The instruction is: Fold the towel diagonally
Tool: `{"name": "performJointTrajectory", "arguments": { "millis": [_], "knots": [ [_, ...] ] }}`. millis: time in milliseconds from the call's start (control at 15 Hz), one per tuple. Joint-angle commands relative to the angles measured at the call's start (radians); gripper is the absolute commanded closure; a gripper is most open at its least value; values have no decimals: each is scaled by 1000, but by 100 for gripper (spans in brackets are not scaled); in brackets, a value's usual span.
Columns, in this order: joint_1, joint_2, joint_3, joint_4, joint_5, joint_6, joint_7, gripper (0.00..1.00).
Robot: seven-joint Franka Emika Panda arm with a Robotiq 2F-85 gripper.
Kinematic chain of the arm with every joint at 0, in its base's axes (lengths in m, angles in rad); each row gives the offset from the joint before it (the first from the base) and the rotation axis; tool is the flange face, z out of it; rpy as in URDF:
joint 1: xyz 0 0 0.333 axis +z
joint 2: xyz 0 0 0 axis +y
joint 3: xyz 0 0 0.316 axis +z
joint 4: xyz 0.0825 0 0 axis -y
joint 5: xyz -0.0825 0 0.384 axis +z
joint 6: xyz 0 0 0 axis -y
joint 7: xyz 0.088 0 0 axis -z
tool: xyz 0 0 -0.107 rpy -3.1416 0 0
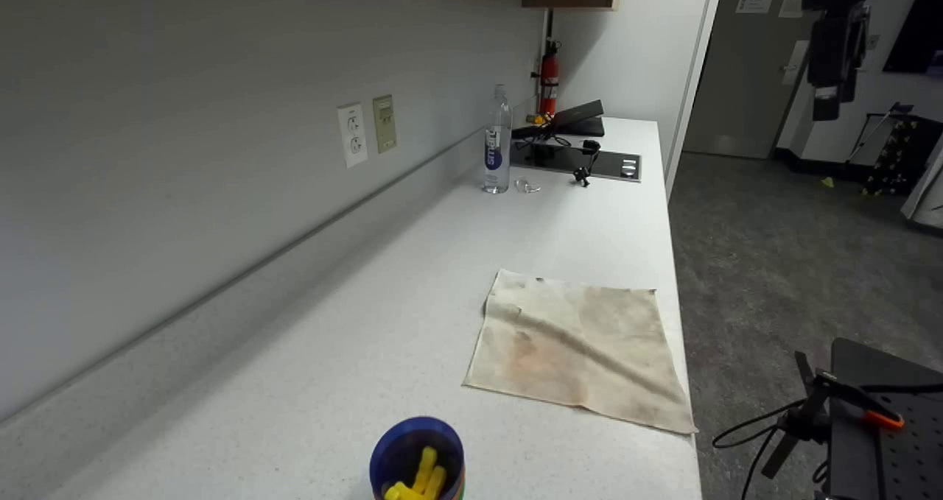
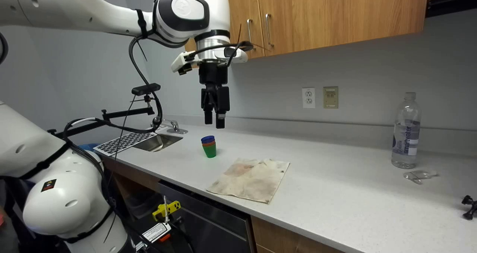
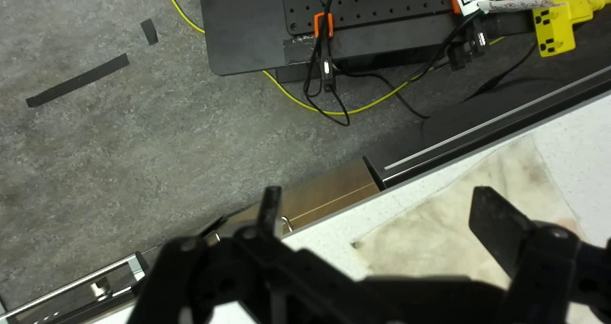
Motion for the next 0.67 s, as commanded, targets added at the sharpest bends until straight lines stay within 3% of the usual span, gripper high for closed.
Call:
{"name": "performJointTrajectory", "arguments": {
  "millis": [0, 600],
  "knots": [
    [31, 4, -8, -27, 35, 77, -7, 0],
    [67, 63, -12, -167, 159, 379, -19, 0]
  ]
}}
